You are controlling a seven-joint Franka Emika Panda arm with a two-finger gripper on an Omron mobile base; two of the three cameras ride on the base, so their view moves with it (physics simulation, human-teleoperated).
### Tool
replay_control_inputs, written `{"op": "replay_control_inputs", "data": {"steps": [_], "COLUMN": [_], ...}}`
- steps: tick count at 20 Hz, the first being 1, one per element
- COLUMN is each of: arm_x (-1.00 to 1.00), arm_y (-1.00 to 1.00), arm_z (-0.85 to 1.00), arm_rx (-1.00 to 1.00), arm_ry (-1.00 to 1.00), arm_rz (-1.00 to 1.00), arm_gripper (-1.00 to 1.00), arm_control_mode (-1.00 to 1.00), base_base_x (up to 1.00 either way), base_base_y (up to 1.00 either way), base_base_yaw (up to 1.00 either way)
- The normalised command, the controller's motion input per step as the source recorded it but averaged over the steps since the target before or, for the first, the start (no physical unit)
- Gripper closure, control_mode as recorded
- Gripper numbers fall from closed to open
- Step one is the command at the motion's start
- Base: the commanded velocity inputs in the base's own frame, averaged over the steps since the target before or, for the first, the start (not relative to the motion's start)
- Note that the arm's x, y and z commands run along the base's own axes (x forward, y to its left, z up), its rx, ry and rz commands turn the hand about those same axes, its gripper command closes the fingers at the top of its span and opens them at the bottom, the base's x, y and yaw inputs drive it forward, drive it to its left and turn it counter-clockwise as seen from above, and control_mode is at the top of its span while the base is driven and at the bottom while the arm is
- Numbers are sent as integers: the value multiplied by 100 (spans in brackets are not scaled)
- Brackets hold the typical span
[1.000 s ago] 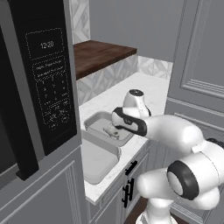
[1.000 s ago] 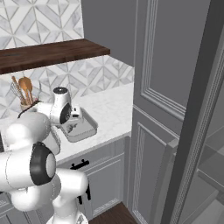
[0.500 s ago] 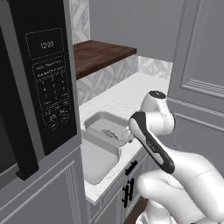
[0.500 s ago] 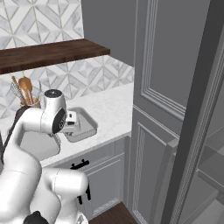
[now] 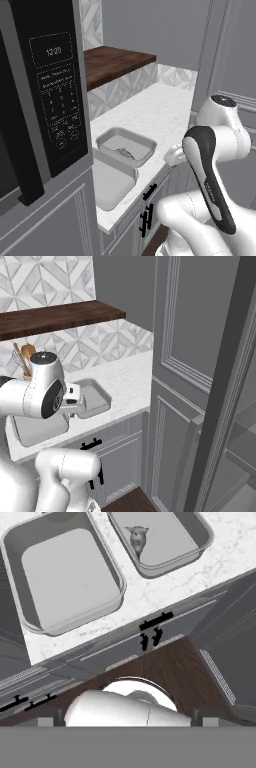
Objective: Place one carrot and one fish in each tupperware on the nearby counter, to pack two identical lunches.
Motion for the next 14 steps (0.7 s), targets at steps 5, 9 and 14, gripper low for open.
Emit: {"op": "replay_control_inputs", "data": {"steps": [5, 9, 14], "arm_x": [-100, -92, 0], "arm_y": [-21, -2, 0], "arm_z": [66, 2, 0], "arm_rx": [0, 0, 0], "arm_ry": [5, -3, -1], "arm_rz": [-9, -7, 0], "arm_gripper": [-100, -100, -100], "arm_control_mode": [-100, -100, -100], "base_base_x": [0, 0, 0], "base_base_y": [0, 0, 0], "base_base_yaw": [0, 0, 0]}}
